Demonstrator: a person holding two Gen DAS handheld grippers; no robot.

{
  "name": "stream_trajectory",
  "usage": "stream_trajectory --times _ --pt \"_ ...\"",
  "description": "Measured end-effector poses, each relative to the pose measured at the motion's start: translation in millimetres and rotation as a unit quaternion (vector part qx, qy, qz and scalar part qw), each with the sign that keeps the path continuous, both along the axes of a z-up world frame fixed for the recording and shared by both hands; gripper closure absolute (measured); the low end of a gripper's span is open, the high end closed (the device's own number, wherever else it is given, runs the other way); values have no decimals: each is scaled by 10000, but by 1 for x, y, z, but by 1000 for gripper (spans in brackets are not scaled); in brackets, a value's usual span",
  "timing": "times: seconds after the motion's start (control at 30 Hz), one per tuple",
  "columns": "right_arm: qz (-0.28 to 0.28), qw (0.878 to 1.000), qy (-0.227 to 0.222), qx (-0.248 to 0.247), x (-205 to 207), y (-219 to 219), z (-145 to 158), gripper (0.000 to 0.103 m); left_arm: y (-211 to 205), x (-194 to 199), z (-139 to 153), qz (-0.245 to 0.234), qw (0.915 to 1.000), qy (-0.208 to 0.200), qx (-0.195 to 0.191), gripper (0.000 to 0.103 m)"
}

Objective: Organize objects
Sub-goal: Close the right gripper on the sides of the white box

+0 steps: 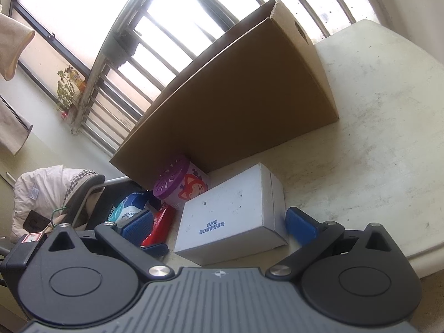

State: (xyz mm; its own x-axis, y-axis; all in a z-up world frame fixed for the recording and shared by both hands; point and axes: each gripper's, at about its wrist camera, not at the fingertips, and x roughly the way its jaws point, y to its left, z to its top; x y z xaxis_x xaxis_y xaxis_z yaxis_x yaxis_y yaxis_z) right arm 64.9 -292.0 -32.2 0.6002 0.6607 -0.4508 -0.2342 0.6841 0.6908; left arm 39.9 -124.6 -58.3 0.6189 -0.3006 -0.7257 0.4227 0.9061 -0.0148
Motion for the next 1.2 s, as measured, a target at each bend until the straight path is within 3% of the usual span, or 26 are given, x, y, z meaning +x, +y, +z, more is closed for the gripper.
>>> stream_trajectory --times 0.2,0.37,0.67,1.0,1.2 --pt "-28 10000 13 41 0 0 0 0 1 1 0 -54 9999 -34 -89 1" --pt "-145 9999 -22 51 -2 1 0 0 15 -1 8 -146 9984 -32 -554 1" --pt "-568 9977 -212 -301 -11 -2 7 8 15 -9 13 -302 9974 -396 -517 6" --pt "-688 9961 -236 -501 -19 4 5 32 14 -14 15 -412 9965 -507 -520 32" --pt "-643 9950 -270 -718 -21 12 6 38 18 -11 13 -364 9956 -445 -736 43"
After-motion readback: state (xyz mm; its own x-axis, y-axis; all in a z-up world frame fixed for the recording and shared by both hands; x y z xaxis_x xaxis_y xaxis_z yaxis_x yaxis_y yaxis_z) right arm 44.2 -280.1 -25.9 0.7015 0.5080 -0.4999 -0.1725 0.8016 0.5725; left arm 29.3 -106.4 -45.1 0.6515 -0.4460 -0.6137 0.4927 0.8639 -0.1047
